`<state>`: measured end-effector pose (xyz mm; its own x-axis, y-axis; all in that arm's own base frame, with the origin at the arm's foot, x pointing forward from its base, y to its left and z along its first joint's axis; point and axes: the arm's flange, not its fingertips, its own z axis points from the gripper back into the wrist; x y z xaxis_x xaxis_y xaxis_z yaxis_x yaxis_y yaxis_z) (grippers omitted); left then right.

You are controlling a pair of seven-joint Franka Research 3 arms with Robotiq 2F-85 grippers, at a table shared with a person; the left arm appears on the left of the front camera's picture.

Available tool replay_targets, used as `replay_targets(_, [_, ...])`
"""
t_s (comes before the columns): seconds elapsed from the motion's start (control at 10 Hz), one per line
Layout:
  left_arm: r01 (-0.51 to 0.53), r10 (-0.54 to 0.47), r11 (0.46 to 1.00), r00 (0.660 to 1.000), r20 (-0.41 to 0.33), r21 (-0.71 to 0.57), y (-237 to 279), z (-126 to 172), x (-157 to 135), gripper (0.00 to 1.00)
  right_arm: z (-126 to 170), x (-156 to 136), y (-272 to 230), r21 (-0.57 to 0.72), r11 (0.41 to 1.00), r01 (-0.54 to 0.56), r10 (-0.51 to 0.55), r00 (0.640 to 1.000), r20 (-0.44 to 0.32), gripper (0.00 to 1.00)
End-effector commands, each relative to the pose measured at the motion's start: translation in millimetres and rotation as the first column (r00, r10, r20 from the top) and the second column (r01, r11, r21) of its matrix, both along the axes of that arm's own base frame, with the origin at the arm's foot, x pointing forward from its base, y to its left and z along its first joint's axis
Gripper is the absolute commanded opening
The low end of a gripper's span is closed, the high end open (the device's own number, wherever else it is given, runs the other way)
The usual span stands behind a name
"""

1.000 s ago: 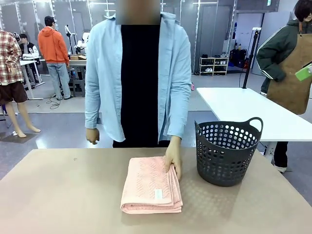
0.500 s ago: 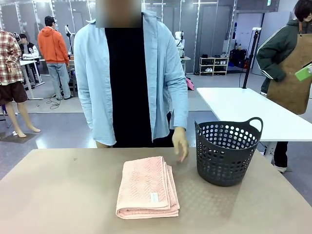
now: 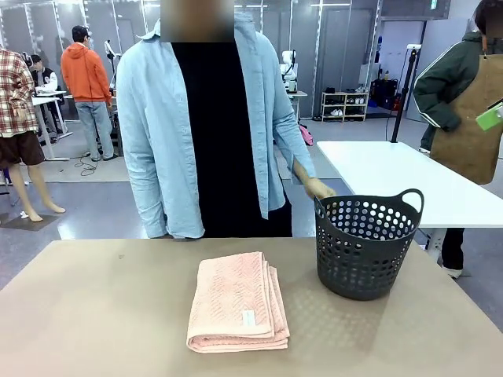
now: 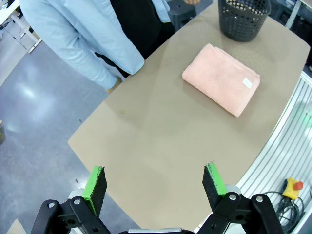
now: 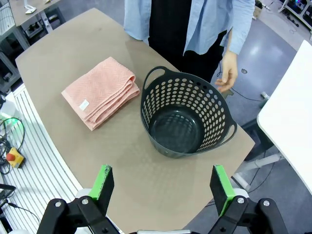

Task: Fold the towel.
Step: Pick up the 100 cm Hotel Towel and place it on the left side of the table.

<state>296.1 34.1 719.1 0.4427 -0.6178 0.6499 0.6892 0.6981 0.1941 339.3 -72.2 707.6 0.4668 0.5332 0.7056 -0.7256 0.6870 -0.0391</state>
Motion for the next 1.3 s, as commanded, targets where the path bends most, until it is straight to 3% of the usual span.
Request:
replay_targets(0.0, [-0.022,0.022,1.000,1.000,-0.005,0.006,-0.4,3.8,-2.6,1.00,2.4,0.4,0.4,0.004,1.000,0.020,-0.020,1.000,-0.009,1.00])
replay_targets(1.2, [-0.022,0.022,1.000,1.000,-0.005,0.006,-0.4,3.8,-2.6,1.00,2.4,0.4,0.4,0.004,1.000,0.020,-0.020,1.000,-0.009,1.00])
